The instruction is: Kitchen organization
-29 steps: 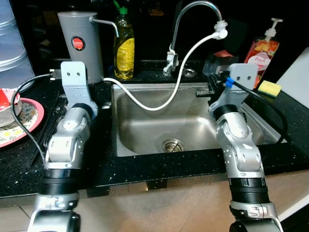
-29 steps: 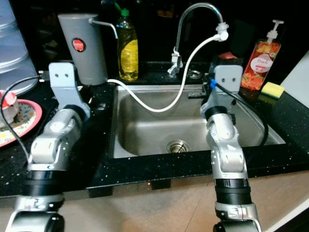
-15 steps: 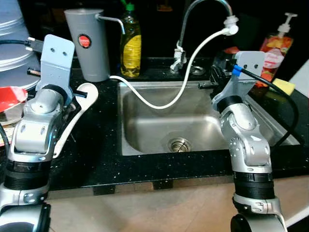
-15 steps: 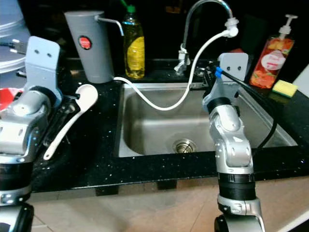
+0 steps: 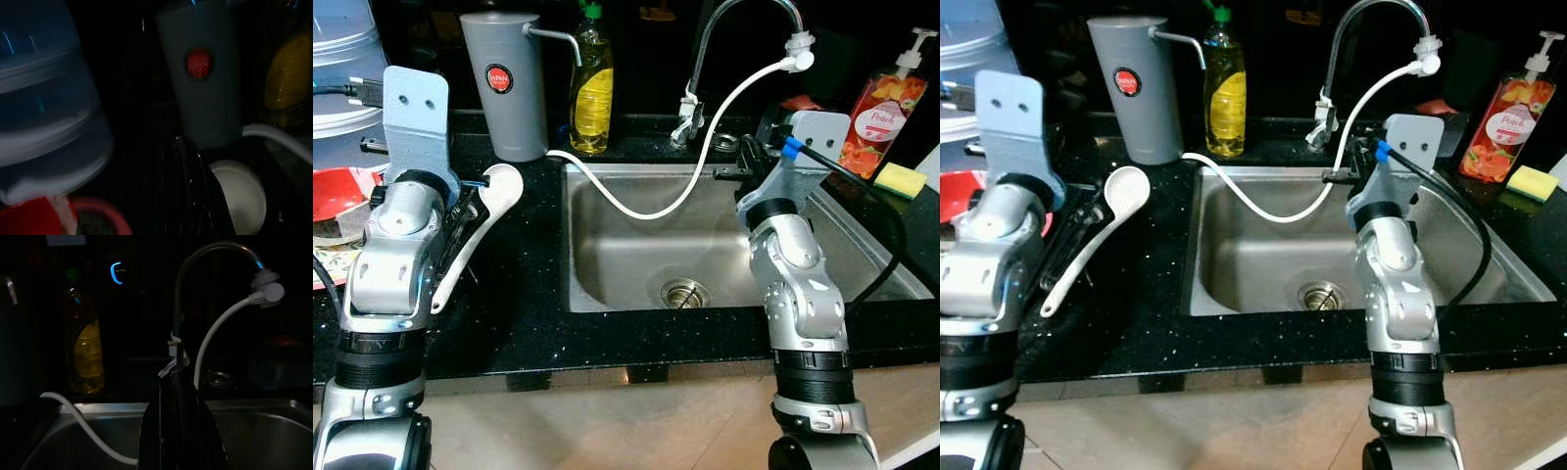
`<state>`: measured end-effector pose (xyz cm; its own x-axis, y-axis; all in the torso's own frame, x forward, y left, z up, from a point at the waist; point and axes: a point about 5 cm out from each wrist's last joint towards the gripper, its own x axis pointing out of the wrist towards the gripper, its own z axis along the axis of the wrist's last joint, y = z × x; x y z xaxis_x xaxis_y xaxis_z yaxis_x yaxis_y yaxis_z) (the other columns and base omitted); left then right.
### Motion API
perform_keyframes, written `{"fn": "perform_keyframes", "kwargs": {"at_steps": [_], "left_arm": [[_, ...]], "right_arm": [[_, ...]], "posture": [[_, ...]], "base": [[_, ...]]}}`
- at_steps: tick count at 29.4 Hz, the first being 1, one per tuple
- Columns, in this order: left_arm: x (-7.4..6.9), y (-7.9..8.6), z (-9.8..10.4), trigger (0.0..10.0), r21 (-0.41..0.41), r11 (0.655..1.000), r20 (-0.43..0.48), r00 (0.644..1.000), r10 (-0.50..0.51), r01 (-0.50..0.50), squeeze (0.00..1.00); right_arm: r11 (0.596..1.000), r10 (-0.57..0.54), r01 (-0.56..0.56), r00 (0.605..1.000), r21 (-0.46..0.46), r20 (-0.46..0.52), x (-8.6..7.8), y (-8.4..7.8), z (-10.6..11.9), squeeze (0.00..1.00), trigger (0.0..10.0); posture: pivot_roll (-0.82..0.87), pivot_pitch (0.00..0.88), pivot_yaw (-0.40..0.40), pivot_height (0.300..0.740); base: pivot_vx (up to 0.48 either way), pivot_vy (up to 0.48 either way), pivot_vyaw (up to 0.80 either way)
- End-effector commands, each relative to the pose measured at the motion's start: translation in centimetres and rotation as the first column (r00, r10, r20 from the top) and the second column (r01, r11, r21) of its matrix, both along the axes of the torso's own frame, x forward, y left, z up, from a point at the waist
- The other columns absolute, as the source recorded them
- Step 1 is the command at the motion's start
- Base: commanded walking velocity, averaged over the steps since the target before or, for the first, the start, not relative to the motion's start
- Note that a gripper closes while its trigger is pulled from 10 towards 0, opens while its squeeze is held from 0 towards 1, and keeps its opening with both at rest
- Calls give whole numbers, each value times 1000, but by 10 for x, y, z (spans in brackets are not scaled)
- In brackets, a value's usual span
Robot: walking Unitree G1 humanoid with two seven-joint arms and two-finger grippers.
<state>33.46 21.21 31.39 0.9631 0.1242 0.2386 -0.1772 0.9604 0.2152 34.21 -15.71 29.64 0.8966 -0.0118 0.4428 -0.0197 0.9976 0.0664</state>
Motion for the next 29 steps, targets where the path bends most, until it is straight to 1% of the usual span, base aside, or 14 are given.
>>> {"fn": "perform_keyframes", "kwargs": {"at_steps": [1, 2, 4, 7, 8, 9, 13, 19, 21, 23, 24, 25, 26, 29], "left_arm": [[6, 3, -23, 10000, -34, 999, -127, 992, 25, -29, 0], [7, 2, -23, 10000, -54, 998, -132, 991, 5, -13, 0], [8, 5, -21, 10000, -52, 998, -126, 992, 24, -30, 0], [10, 13, -16, 10000, 16, 999, -111, 993, 50, -49, 0], [10, 13, -15, 10000, 21, 999, -112, 993, 35, -32, 47], [9, 13, -14, 10000, 21, 999, -108, 994, 27, -25, 1000], [8, 13, -14, 10000, 4, 1000, -116, 993, 21, -21, 1000], [8, 11, -17, 10000, -35, 999, -133, 991, 0, -5, 1000], [10, 9, -20, 10000, -87, 996, -149, 989, -25, 12, 1000], [11, 7, -26, 10000, -165, 986, -175, 983, -56, 26, 1000], [12, 5, -36, 10000, -244, 969, -216, 973, -85, 31, 337], [12, 5, -39, 10000, -266, 964, -233, 968, -93, 29, 337], [13, 4, -42, 10000, -292, 956, -256, 960, -111, 33, 0], [15, 2, -44, 10000, -315, 947, -285, 946, -155, 60, 0]], "right_arm": [[1000, -5, 5, 999, -11, -32, 1, -1, -8, 0, 10000], [1000, -18, 17, 999, -19, -41, 1, -3, -8, 0, 10000], [999, -24, 23, 999, -23, -38, 2, -6, -6, 0, 10000], [999, -35, 35, 999, -38, -12, 1, -12, 1, 0, 10000], [998, -39, 39, 999, -45, -5, 1, -14, 2, 0, 10000], [998, -41, 41, 999, -44, 1, 0, -15, 3, 0, 10000], [998, -46, 46, 999, -42, 1, 1, -17, 3, 0, 10000], [998, -35, 35, 999, -45, -1, 2, -13, 2, 0, 10000], [998, -33, 33, 999, -46, -6, 2, -13, 1, 0, 10000], [998, -33, 32, 999, -46, -10, 2, -13, 0, 0, 10000], [998, -34, 33, 999, -46, -12, 2, -13, -1, 0, 10000], [998, -34, 34, 999, -46, -12, 2, -13, -1, 0, 10000], [998, -34, 34, 999, -46, -13, 2, -13, -1, 0, 10000], [998, -34, 33, 999, -47, -12, 2, -13, 0, 0, 10000]], "posture": [[-21, 67, -35, 740], [-30, 68, -33, 740], [-29, 69, -34, 740], [-35, 68, -30, 740], [-35, 68, -30, 740], [-33, 64, -31, 740], [-30, 60, -35, 740], [-32, 64, -37, 740], [-31, 65, -39, 740], [-31, 65, -39, 740], [-31, 65, -39, 740], [-31, 65, -39, 740], [-39, 59, -38, 740], [-43, 57, -38, 740]], "base": [[0, 0, 0], [0, 0, 0], [0, 0, 0], [0, 0, 0], [0, 0, 0], [0, 0, 0], [0, 0, 0], [0, 0, 0], [0, 0, 0], [0, 0, 0], [0, 0, 0], [0, 0, 0], [0, 0, 0], [0, 0, 0]]}}
